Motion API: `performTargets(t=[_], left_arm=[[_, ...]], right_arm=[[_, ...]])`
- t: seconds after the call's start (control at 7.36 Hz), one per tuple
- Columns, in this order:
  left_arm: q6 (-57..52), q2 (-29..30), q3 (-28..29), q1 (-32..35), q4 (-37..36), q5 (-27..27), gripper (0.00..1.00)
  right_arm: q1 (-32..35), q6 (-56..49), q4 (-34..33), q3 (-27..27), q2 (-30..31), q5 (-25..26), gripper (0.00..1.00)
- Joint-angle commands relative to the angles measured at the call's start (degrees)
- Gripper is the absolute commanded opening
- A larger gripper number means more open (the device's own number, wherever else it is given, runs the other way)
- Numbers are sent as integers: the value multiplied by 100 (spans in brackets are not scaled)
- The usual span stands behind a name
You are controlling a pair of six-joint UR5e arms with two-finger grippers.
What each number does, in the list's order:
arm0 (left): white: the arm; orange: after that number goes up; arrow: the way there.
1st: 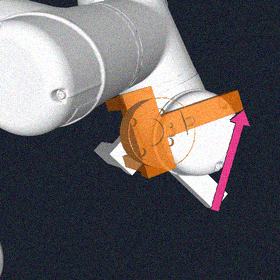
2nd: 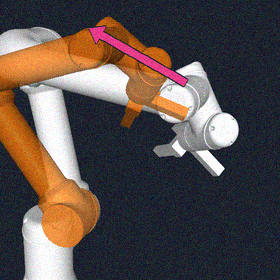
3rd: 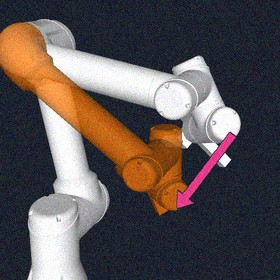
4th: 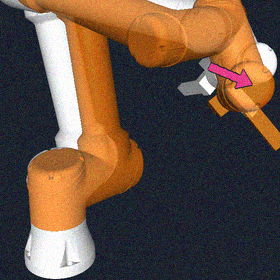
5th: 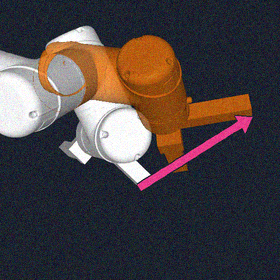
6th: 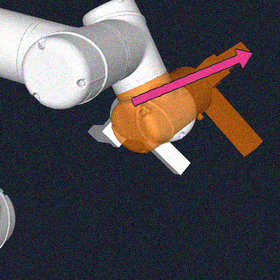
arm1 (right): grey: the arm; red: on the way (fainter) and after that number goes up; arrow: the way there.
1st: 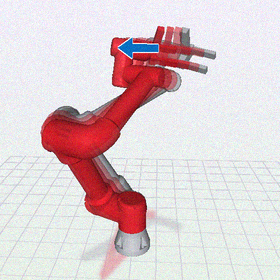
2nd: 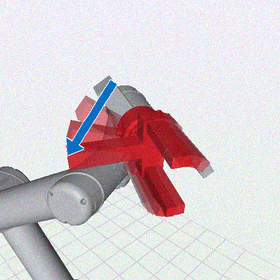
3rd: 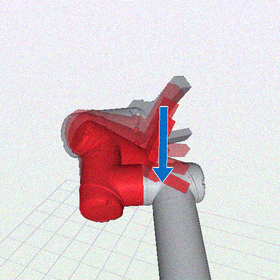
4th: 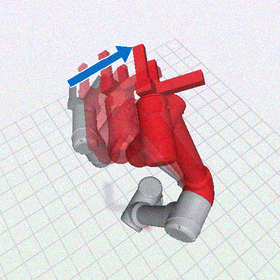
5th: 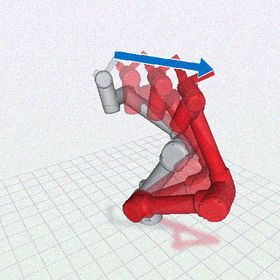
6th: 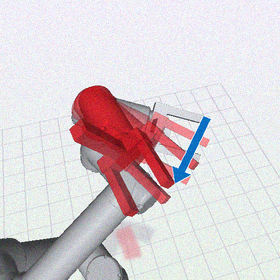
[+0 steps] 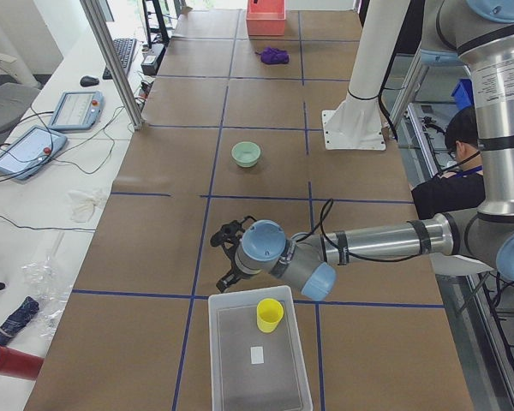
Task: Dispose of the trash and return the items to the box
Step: 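Reach the right gripper down and grasp the purple cloth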
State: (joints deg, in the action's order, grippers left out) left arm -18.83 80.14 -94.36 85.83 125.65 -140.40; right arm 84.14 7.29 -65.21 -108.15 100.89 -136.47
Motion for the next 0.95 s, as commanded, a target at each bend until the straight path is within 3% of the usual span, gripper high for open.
performTargets(t=[0.0,0.14,0.27,0.54,0.81], left_arm=[[55,519,-126,4,-506,30,100],[55,538,-161,12,-507,30,100],[55,590,-161,21,-507,21,100],[55,669,-170,21,-515,21,100],[55,766,-161,21,-524,4,100]], right_arm=[[-773,1460,794,-74,70,207,95],[-1151,1938,999,-248,280,339,98],[-1677,2430,1010,-450,499,889,98],[-2958,3292,1639,-409,904,2127,98],[-4076,4138,1931,-190,880,3244,96]])
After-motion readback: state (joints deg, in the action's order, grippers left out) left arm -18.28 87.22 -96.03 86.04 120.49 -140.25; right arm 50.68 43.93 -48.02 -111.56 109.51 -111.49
